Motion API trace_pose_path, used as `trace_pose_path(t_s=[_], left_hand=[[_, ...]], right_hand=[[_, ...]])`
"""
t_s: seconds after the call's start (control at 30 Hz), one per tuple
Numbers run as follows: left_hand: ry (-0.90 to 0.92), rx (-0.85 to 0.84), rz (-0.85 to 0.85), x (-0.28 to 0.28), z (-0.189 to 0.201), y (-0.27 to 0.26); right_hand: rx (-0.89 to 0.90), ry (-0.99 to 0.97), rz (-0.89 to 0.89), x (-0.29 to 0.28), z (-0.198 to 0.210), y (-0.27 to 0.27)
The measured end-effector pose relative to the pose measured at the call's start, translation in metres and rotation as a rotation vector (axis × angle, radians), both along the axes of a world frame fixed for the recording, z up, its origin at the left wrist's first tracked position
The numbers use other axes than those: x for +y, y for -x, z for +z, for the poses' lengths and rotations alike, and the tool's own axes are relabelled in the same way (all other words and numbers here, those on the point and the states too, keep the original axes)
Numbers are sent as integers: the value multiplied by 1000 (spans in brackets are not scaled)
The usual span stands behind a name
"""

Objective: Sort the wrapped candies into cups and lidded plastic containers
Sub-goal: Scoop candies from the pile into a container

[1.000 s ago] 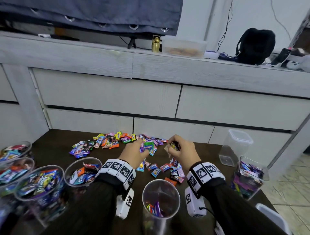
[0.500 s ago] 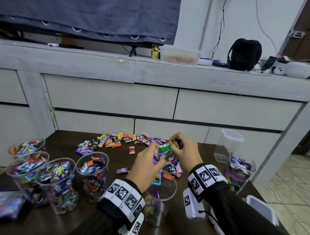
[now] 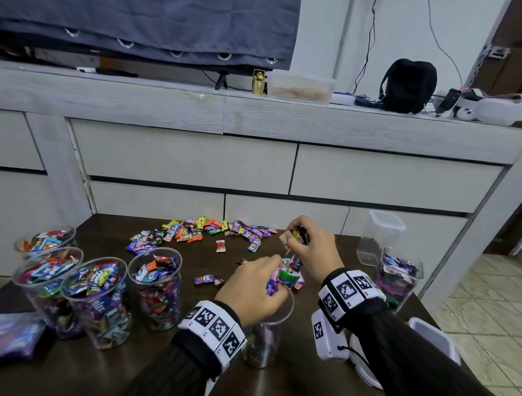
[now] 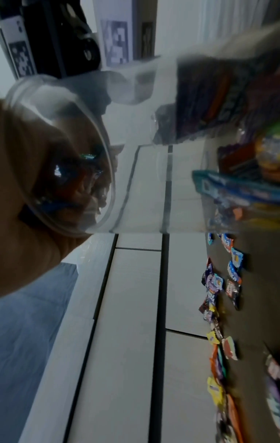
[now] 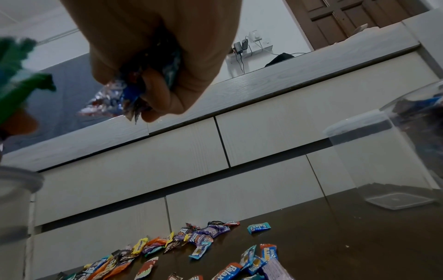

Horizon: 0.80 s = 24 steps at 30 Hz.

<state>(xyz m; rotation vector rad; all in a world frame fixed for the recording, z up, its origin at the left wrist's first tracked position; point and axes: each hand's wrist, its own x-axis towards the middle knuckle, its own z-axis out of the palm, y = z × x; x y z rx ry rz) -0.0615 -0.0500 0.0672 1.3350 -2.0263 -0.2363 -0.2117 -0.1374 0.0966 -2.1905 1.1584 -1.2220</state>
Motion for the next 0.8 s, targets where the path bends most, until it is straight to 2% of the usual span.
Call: trace_pose_path(t_s=[0.2,0.33,0.6,0.8], left_hand=[[-13,-344,55,-2,6,-1],[-49,-495,41,-7,11,3],[-188,-530,-81,-8,15,2],[-232,-555,-56,-8,19,3]], right_hand=[[29,-21,14,-1,1,-1],[48,-18,31,-1,2,-3],[33,5,70,-2,5,-6],[58,7,42,-1,9,-7]])
